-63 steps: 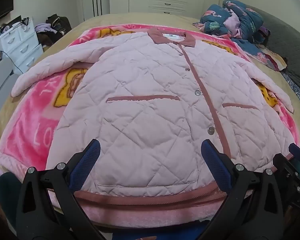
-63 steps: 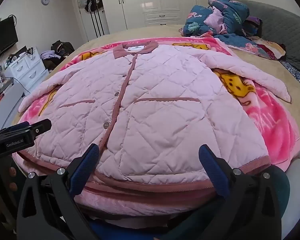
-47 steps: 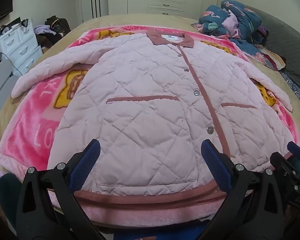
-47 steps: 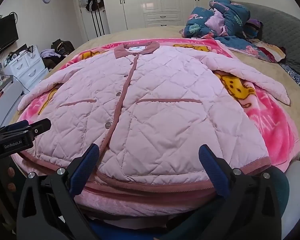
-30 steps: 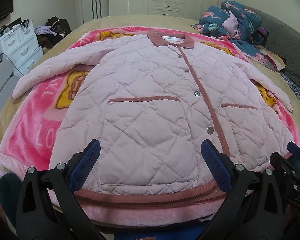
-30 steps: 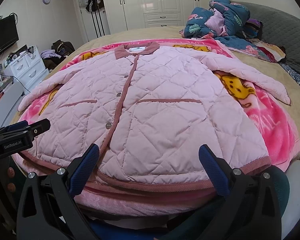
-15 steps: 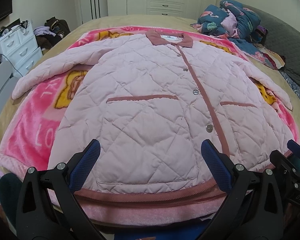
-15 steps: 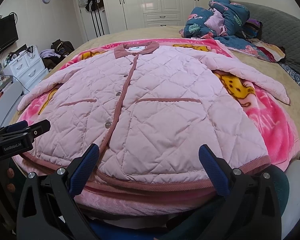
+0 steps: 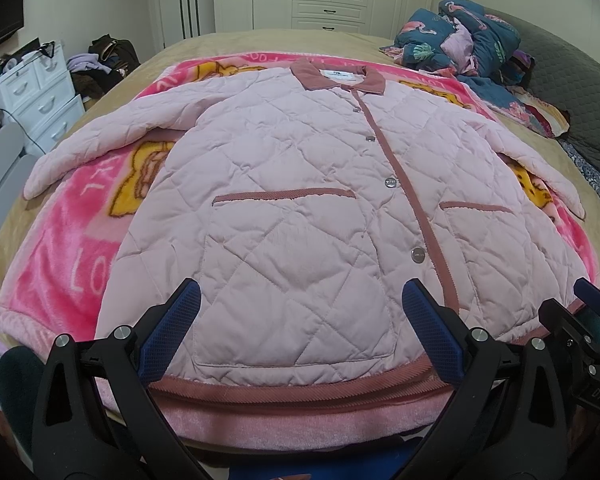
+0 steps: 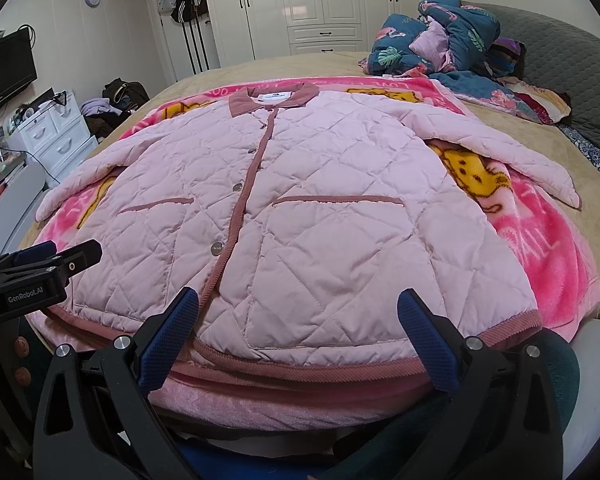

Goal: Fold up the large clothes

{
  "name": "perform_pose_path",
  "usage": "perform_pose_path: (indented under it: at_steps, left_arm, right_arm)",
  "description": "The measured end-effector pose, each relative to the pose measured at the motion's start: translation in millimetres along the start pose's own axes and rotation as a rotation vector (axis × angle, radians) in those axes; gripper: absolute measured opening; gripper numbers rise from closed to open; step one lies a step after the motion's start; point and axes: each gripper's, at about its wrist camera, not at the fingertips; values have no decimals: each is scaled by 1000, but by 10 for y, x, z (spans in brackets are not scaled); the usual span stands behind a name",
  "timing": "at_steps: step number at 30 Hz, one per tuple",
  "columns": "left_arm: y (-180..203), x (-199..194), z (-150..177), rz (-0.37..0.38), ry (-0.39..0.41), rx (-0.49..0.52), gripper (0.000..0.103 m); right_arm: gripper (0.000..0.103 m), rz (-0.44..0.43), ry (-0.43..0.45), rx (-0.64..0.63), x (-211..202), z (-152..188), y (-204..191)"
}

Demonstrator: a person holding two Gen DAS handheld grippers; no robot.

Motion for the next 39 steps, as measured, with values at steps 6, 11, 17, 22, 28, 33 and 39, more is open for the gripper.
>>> perform_pose_path:
  at_steps: [6,11,17,22,28,33,39]
  left_arm:
    - [4,0,0,2,-1,-2,95]
    - [10,2,-4,5,-3,0,95]
    - [64,25,-38,-2,6,43,95]
    - [17,85,-213,-4,16,44,95]
    - [-63,205,-437,10,0,35,95]
    - [-92,307,-621,26,-22,26,95]
    - [-124,404,-881,60,-32,-10,95]
  right_arm:
    - [99,2,-4,0,9,17,-17]
    - [99,0,-6,-4,22,7,-24]
    - [99,15,-6,-6,55,-107,23]
    - [99,25,14,-14,59,-321,71]
    - [99,22,25,-1,105,-605,135]
    - [99,4,26,2,162,-776,136]
    - [99,-5,30,-5,251,-1018,81]
Point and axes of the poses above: each gripper's, at about its wrist camera, not at the fingertips, and x roughly the way its jaws point, y to its right, z to its underside, and after that the axes turned 2 degrees about z, right-handed
